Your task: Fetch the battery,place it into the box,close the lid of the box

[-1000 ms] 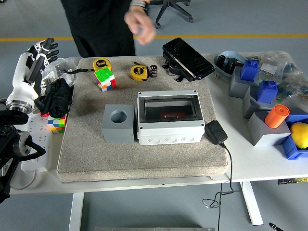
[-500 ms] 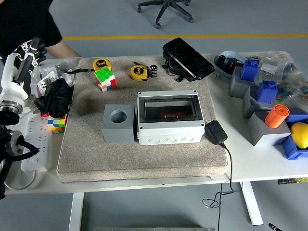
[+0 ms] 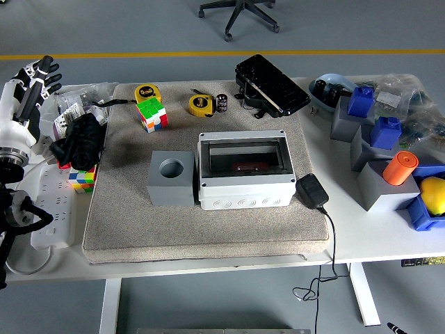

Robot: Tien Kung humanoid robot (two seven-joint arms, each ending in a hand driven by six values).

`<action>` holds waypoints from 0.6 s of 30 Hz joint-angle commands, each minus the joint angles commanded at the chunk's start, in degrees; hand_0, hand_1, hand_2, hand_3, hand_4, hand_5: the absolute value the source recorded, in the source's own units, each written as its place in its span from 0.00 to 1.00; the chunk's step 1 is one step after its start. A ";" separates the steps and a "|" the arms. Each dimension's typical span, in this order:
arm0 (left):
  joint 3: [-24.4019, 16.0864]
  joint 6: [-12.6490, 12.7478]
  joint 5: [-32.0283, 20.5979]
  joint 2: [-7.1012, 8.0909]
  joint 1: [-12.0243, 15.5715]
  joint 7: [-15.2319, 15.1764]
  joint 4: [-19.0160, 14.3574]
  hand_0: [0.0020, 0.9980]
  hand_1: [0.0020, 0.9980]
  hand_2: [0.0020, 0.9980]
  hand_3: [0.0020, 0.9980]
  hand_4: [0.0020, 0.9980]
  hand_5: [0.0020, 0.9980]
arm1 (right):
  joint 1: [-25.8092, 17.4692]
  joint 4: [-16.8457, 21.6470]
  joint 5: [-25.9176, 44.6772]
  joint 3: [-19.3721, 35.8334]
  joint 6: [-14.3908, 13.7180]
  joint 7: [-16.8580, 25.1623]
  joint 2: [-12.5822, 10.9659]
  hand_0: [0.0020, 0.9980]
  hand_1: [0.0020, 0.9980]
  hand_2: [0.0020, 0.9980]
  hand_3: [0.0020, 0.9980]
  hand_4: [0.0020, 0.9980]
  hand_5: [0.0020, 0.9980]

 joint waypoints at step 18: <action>-0.35 0.07 -0.02 0.06 -0.18 0.16 0.00 0.73 0.74 0.74 0.71 1.00 0.68 | 0.11 -0.05 0.14 0.08 0.18 -0.27 0.05 0.58 0.64 0.66 0.58 0.94 0.49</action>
